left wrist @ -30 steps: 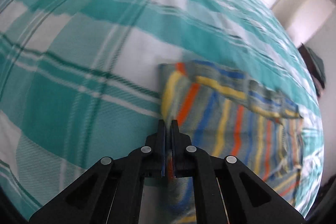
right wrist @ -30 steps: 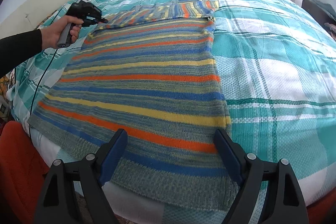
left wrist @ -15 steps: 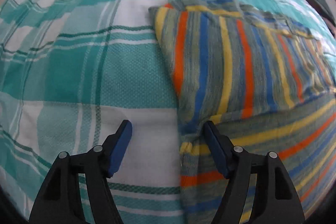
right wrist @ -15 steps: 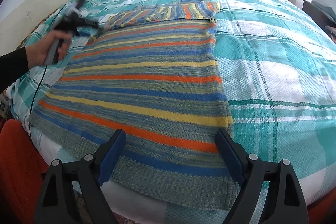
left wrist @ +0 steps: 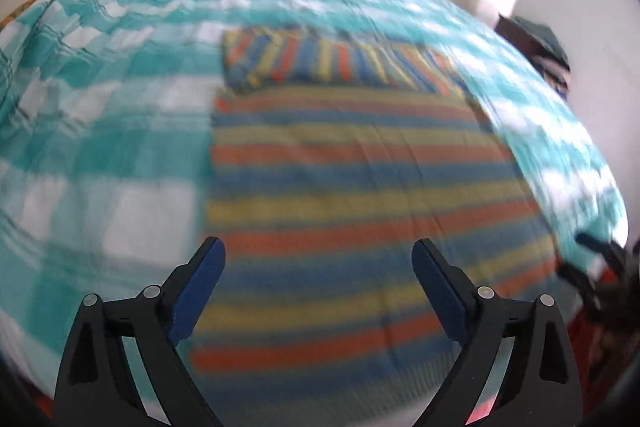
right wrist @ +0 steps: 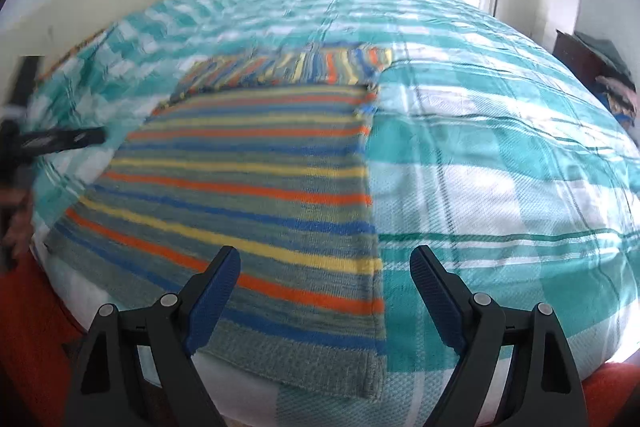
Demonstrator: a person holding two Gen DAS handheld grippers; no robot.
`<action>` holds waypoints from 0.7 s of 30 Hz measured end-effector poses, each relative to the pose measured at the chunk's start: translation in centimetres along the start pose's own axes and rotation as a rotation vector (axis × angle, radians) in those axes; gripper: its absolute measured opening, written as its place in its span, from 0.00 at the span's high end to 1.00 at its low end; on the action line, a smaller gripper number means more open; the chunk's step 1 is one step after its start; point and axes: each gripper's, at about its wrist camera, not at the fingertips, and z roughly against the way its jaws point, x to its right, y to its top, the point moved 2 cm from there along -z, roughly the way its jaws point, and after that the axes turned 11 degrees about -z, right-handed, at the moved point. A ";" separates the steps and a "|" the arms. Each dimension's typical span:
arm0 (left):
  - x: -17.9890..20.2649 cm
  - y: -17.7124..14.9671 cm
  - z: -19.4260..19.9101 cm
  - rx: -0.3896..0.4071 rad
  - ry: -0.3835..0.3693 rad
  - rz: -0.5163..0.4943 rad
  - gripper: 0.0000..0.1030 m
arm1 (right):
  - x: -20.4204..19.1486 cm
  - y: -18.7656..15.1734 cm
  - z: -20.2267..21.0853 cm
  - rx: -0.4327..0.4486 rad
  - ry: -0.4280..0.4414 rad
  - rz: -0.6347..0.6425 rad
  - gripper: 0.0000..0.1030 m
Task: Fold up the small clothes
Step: 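Move both grippers to the ribbed hem of the sweater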
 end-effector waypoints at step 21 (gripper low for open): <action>3.2 -5.2 -3.3 -0.064 0.072 -0.095 0.01 | -0.5 -3.5 -3.5 -0.055 -0.022 0.076 0.01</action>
